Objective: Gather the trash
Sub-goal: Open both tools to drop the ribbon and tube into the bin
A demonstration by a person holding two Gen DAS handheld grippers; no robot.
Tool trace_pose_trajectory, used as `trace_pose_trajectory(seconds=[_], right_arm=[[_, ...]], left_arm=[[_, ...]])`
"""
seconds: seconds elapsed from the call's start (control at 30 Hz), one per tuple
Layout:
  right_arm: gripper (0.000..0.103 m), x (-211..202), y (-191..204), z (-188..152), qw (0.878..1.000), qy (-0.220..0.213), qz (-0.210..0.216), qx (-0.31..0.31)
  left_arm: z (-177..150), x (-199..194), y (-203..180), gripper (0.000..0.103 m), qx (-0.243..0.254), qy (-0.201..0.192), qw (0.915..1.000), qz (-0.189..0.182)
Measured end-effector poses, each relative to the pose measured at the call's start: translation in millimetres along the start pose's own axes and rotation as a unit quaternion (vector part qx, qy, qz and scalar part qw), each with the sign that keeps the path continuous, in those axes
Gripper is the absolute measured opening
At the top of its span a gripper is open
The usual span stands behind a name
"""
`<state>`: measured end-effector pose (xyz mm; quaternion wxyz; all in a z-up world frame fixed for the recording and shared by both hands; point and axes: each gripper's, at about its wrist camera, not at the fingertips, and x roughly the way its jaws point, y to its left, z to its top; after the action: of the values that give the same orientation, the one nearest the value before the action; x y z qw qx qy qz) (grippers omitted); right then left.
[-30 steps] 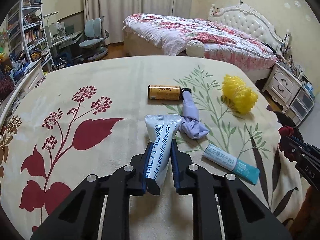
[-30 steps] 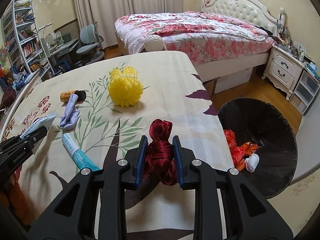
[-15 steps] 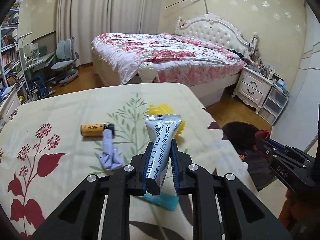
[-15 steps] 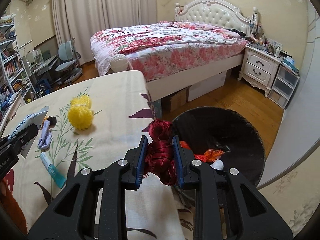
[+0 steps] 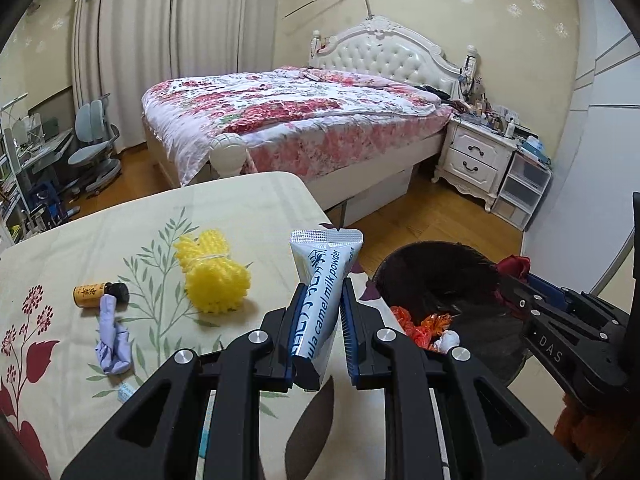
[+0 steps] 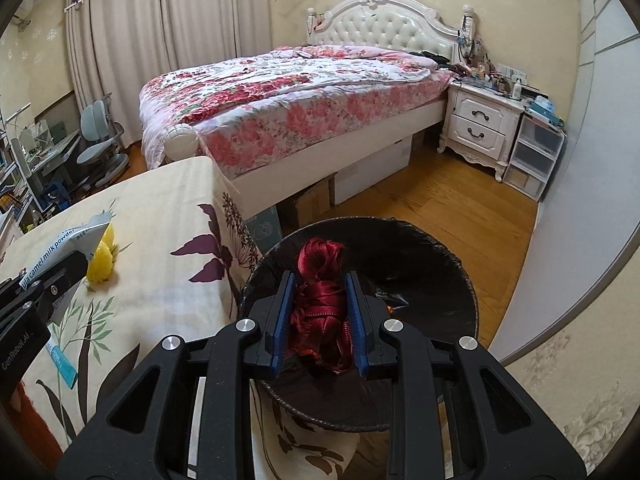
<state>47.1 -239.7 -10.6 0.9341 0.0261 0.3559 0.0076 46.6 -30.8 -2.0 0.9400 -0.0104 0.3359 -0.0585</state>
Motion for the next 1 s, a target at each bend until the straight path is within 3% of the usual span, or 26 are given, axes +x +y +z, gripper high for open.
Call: trace_pose_trajectory(seconds=[0.33,0.83,0.9,1.0], right_arm=[[0.025,18,-28,3,1.000,0.005,-0.019,0.024],[0.026,43,-59,2,0.997,0.027,-0.039,0.052],[0.027,45,-62,1,0.997,0.029,-0.041,0.054],[0.039,44,-64,1,0.997,0.025,-0.050,0.056]], left_arm=[[8,34,-45,0.019,0.035,0.001,0.9993,-0.007],[13,81,-81,0.021,0.062,0.036,0.9972,-0.022],[13,83,-84,0.026,0.064,0.037,0.9970,-0.021],[12,83,-84,0.053,0.064,0.035,0.9972,-0.016]])
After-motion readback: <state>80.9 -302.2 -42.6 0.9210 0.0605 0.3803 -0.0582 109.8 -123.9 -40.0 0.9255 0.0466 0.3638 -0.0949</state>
